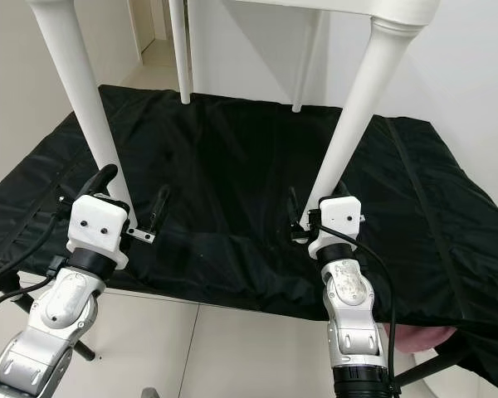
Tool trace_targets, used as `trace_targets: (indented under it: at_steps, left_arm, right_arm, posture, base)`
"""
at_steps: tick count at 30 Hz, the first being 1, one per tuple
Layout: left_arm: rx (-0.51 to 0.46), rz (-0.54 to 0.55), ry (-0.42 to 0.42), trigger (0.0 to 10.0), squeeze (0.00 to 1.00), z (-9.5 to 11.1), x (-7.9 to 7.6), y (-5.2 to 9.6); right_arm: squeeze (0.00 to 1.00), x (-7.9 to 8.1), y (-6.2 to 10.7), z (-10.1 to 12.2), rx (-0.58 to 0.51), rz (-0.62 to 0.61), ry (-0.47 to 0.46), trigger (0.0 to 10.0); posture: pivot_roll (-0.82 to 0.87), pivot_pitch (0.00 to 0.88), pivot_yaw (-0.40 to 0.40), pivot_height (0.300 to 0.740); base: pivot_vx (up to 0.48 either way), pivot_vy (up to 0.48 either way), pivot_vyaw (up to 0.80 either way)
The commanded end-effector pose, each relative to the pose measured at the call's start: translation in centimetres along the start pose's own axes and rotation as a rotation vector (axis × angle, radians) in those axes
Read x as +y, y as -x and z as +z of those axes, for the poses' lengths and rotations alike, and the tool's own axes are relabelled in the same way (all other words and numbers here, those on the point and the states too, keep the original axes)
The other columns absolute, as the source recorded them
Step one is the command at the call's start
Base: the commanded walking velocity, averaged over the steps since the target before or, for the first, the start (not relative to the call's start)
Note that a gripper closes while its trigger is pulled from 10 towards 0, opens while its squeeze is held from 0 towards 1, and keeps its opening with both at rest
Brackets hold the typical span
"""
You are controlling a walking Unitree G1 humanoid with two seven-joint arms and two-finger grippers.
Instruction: Building children table
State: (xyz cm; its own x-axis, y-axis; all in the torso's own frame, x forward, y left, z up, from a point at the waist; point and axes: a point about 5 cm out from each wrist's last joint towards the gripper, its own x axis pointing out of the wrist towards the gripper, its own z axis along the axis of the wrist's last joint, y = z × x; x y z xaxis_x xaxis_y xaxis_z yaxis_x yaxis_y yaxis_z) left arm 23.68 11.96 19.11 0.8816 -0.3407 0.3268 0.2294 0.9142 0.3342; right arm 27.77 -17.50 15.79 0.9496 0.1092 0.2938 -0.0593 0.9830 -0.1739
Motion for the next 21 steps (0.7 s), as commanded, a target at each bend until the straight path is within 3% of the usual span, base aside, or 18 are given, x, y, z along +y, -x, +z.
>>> trace_targets:
  at_steps: [1,21]
  left_arm:
    - [0.011,0.003,-0.005,10.0,0.00,-0.17,0.03,0.00]
    - [0.011,0.003,-0.005,10.0,0.00,-0.17,0.03,0.00]
  right_arm:
    - [0.00,0.28,-0.01,-0.06,0.003,0.016,-0.002,10.0]
    - [0.00,0.28,-0.01,-0.06,0.003,0.016,-0.002,10.0]
  posture:
    - [0.02,0.000,-0.125,0.740]
    - [0.02,0.000,-0.125,0.740]
  base:
    - [0.000,0.000,0.00]
    - [0.000,0.000,0.00]
